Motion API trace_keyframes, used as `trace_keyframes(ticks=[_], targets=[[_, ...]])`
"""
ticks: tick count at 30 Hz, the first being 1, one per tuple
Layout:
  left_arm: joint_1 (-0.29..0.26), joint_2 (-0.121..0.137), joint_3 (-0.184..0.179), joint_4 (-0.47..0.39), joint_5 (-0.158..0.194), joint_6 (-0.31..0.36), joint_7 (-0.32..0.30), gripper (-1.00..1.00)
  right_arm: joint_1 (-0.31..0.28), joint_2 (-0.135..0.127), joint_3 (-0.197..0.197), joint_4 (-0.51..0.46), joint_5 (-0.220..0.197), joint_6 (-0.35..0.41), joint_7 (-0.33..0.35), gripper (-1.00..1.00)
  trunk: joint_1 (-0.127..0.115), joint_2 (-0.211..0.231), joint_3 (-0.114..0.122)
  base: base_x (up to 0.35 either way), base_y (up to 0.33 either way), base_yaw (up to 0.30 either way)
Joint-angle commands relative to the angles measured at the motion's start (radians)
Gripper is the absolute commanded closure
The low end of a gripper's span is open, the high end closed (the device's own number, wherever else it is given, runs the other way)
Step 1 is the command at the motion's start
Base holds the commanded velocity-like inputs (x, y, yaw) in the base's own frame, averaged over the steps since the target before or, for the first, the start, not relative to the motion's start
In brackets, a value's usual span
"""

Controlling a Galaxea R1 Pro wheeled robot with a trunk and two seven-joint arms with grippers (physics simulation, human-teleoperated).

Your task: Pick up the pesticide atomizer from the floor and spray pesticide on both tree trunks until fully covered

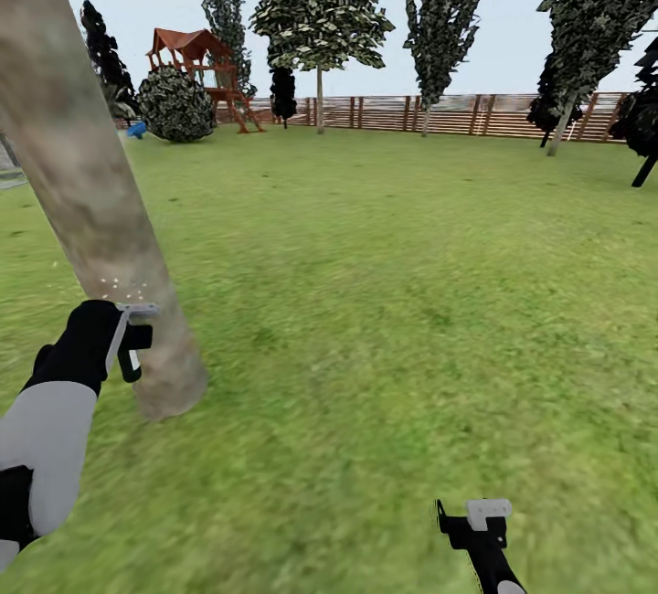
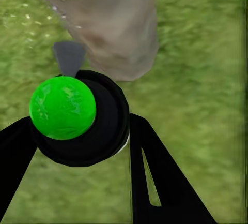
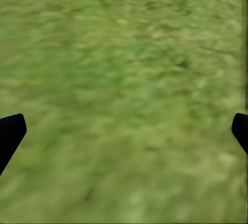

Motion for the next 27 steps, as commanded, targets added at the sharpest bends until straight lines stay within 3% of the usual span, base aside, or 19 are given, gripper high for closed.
trace_keyframes(ticks=[1,5,17,27], targets=[[-0.001,0.000,0.003,-0.001,-0.009,0.004,-0.008,1.00,-0.001,0.000,0.008,0.001,0.001,-0.001,-0.008,-1.00,0.000,0.000,-0.001,0.006,-0.274,0.000],[-0.002,0.001,0.003,-0.002,-0.009,0.004,-0.008,1.00,-0.001,0.000,0.008,0.001,0.001,-0.001,-0.008,-1.00,0.000,0.000,-0.001,0.002,-0.275,0.055],[-0.001,0.000,0.003,0.000,-0.011,0.004,-0.006,1.00,-0.001,0.000,0.009,0.001,0.001,-0.001,-0.008,-1.00,0.000,0.000,-0.001,0.071,-0.274,0.257],[0.006,0.000,0.003,0.000,-0.011,0.004,-0.005,1.00,-0.001,0.000,0.010,0.001,0.001,-0.001,-0.007,-1.00,0.000,0.000,-0.001,0.192,-0.233,0.025]])
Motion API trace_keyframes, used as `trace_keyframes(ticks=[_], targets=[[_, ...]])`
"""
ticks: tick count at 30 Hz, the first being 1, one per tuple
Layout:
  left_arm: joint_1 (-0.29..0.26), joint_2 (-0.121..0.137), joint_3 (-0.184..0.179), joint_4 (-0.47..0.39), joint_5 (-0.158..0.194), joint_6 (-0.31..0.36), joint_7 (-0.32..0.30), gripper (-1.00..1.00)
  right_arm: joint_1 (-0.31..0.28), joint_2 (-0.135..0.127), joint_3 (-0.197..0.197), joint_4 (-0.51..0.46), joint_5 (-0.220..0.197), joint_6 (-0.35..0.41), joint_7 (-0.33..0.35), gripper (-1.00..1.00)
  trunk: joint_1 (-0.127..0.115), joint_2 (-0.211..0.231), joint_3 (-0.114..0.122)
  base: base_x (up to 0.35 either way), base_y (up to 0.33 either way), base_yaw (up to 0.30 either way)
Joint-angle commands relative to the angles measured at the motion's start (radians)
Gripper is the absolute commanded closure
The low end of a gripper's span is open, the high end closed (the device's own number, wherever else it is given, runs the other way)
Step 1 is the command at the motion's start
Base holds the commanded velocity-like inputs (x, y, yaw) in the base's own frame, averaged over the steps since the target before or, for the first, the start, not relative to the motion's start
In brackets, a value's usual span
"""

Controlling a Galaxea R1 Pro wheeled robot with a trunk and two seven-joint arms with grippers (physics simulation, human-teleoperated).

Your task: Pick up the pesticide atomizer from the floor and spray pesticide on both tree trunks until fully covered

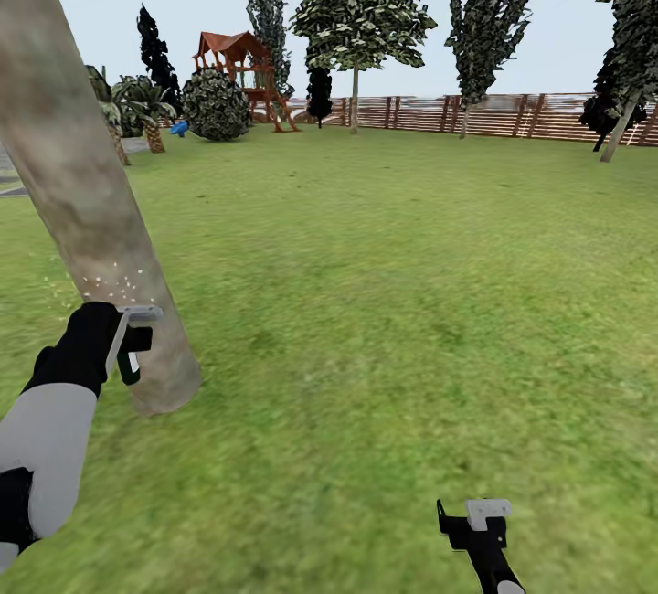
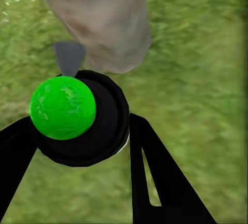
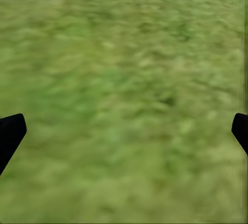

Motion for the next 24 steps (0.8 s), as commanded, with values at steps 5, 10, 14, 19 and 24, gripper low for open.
trace_keyframes(ticks=[5,10,14,19,24], targets=[[0.003,0.005,0.008,0.001,-0.010,0.003,-0.007,1.00,-0.001,0.000,0.009,0.001,0.001,-0.001,-0.008,-1.00,0.000,0.000,-0.001,0.125,-0.251,0.237],[0.070,0.016,0.010,0.008,-0.010,-0.008,-0.006,1.00,-0.001,0.000,0.009,0.001,0.001,-0.001,-0.008,-1.00,0.000,0.000,-0.001,0.032,-0.269,0.276],[0.103,0.009,0.010,0.012,-0.006,-0.012,-0.005,1.00,-0.001,0.000,0.009,0.001,0.001,-0.001,-0.008,-1.00,0.000,0.000,-0.001,0.109,-0.256,0.223],[0.108,0.007,0.013,0.014,-0.004,-0.013,-0.004,1.00,-0.001,0.000,0.009,0.001,0.001,-0.001,-0.008,-1.00,0.000,0.000,-0.001,0.227,-0.198,0.023],[0.137,0.032,0.046,0.012,-0.007,-0.017,-0.004,1.00,-0.001,0.000,0.009,0.001,0.001,0.000,-0.008,-1.00,0.000,0.000,-0.001,0.284,-0.110,0.001]])
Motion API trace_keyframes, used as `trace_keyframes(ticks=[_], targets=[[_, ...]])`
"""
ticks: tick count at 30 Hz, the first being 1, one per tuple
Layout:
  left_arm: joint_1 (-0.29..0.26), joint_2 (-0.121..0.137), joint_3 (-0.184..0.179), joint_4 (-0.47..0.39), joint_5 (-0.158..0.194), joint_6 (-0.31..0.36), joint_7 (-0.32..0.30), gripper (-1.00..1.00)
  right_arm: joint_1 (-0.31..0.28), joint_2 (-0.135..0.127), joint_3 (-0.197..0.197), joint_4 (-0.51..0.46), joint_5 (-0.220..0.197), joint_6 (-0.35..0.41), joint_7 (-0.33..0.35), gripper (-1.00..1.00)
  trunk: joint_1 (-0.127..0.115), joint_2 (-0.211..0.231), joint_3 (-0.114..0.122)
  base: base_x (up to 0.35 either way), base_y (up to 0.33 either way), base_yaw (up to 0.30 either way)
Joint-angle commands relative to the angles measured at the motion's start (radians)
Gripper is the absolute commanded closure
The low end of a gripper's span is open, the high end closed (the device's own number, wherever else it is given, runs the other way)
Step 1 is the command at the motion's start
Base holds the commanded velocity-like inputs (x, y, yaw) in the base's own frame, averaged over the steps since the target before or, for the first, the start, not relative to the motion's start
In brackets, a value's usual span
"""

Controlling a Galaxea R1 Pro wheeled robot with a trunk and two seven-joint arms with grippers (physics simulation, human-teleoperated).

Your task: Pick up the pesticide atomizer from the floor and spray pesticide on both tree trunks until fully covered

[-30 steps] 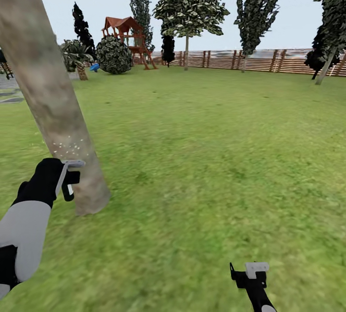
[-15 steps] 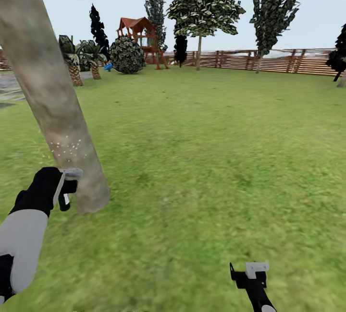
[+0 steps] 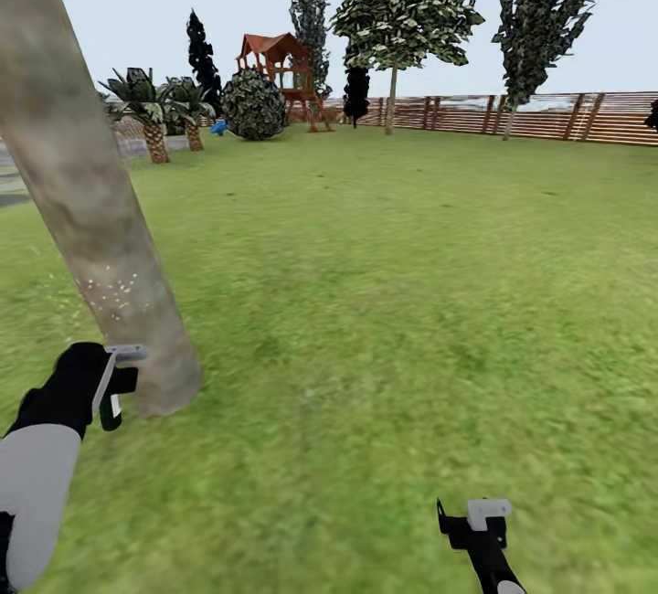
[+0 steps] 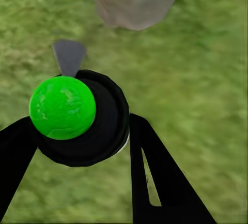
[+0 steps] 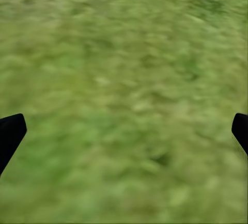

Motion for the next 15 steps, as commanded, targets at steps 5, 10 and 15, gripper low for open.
trace_keyframes(ticks=[5,10,15], targets=[[0.047,0.005,0.005,0.004,-0.004,-0.060,-0.007,1.00,-0.001,0.000,0.008,0.001,0.001,-0.002,-0.009,-1.00,0.000,0.000,-0.001,0.095,-0.005,0.061],[0.051,-0.015,0.008,-0.011,0.002,-0.071,-0.006,1.00,-0.001,0.001,0.008,0.001,0.001,-0.002,-0.009,-1.00,0.000,0.000,-0.001,0.148,0.000,0.210],[0.052,-0.010,0.008,-0.001,-0.006,-0.071,-0.004,1.00,-0.001,0.001,0.008,0.001,0.001,-0.002,-0.009,-1.00,0.000,0.000,-0.001,0.326,0.000,0.020]])
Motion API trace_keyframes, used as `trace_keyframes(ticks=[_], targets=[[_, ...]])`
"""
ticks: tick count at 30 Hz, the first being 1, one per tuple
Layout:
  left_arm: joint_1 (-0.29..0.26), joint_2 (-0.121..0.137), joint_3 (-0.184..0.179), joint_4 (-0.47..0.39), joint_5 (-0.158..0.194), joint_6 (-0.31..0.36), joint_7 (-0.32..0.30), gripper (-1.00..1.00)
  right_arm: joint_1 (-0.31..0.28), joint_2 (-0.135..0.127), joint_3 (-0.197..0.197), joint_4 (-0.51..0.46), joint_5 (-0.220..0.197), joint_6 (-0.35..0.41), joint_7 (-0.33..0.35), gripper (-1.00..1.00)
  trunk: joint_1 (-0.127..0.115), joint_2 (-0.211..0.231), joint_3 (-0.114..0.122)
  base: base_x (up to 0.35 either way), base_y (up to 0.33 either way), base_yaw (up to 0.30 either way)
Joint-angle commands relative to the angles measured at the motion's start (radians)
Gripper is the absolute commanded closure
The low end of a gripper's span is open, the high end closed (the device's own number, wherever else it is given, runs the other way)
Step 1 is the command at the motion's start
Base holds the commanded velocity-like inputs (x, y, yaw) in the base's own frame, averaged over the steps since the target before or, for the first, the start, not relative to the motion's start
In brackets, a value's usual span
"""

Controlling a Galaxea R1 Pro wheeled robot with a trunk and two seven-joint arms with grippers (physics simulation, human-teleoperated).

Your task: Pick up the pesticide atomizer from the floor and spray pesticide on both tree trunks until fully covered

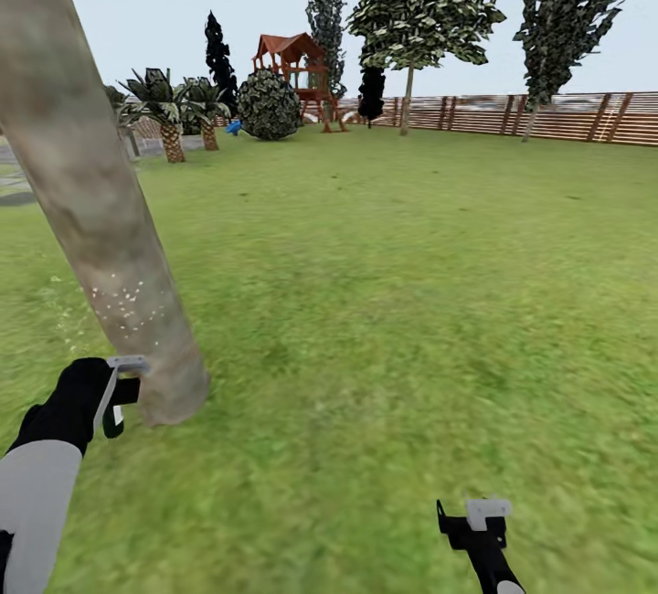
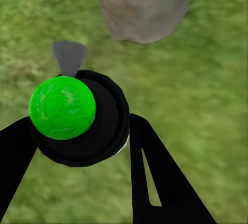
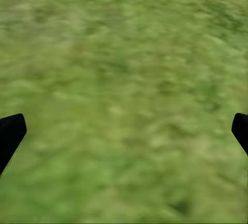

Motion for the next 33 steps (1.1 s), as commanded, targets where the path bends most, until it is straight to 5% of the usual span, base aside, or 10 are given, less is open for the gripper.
trace_keyframes(ticks=[1,6,16,20,33], targets=[[0.004,0.001,0.002,0.001,-0.007,0.003,-0.002,1.00,-0.001,0.000,0.008,0.001,0.001,-0.001,-0.009,-1.00,0.000,0.000,-0.001,0.335,0.000,0.001],[0.069,-0.006,-0.003,0.005,-0.003,0.004,0.070,1.00,-0.001,0.000,0.008,0.001,0.001,0.000,-0.009,-1.00,0.000,0.000,-0.001,0.221,0.000,0.000],[0.078,-0.036,0.004,0.029,0.005,0.005,0.062,1.00,-0.001,0.002,0.008,0.001,0.001,0.000,-0.009,-1.00,0.000,0.000,-0.001,0.020,-0.016,0.165],[0.078,-0.068,0.003,0.026,0.004,0.003,0.069,1.00,-0.001,0.002,0.008,0.001,0.001,0.000,-0.009,-1.00,0.000,0.000,-0.001,0.161,-0.204,0.133],[0.078,-0.071,0.009,0.023,0.005,0.004,0.073,1.00,-0.001,0.001,0.008,0.001,0.003,0.000,-0.009,-1.00,0.000,0.000,-0.001,0.194,-0.226,0.002]])
